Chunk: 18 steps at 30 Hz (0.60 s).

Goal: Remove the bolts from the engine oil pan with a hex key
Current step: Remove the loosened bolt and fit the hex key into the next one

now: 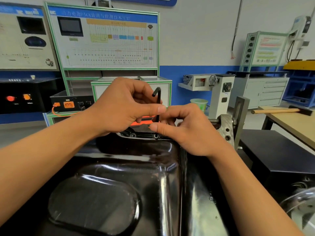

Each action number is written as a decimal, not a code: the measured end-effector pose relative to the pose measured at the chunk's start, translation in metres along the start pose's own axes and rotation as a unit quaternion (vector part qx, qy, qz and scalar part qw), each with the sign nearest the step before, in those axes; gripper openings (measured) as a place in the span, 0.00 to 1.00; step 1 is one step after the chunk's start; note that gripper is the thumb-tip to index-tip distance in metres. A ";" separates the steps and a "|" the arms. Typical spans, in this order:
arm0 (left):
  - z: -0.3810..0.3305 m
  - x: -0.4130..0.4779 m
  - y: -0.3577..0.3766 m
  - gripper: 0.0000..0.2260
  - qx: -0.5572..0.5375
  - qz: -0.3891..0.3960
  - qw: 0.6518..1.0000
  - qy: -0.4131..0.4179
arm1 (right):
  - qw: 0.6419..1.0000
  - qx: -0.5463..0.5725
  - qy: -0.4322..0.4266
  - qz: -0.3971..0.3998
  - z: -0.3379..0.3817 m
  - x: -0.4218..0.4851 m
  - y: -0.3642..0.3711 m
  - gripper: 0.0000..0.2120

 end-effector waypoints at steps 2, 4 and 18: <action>-0.001 0.000 0.002 0.14 0.003 -0.004 1.000 0.003 | 1.000 0.017 0.005 -0.015 0.000 0.000 0.000 0.07; -0.002 -0.001 0.003 0.11 0.006 -0.007 1.000 0.011 | 1.000 0.021 0.003 -0.023 0.000 0.000 0.000 0.06; 0.001 -0.002 -0.003 0.09 0.003 0.027 1.000 0.006 | 0.999 -0.025 -0.001 0.033 0.000 0.001 0.002 0.07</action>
Point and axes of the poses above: each hand's wrist, its own x-axis towards the middle knuckle, its own y-axis out of the palm, z = x × y, the point moved 3 cm from there along x, towards the middle knuckle, and after that the axes turned 1 degree about y, right-handed, at the moved point
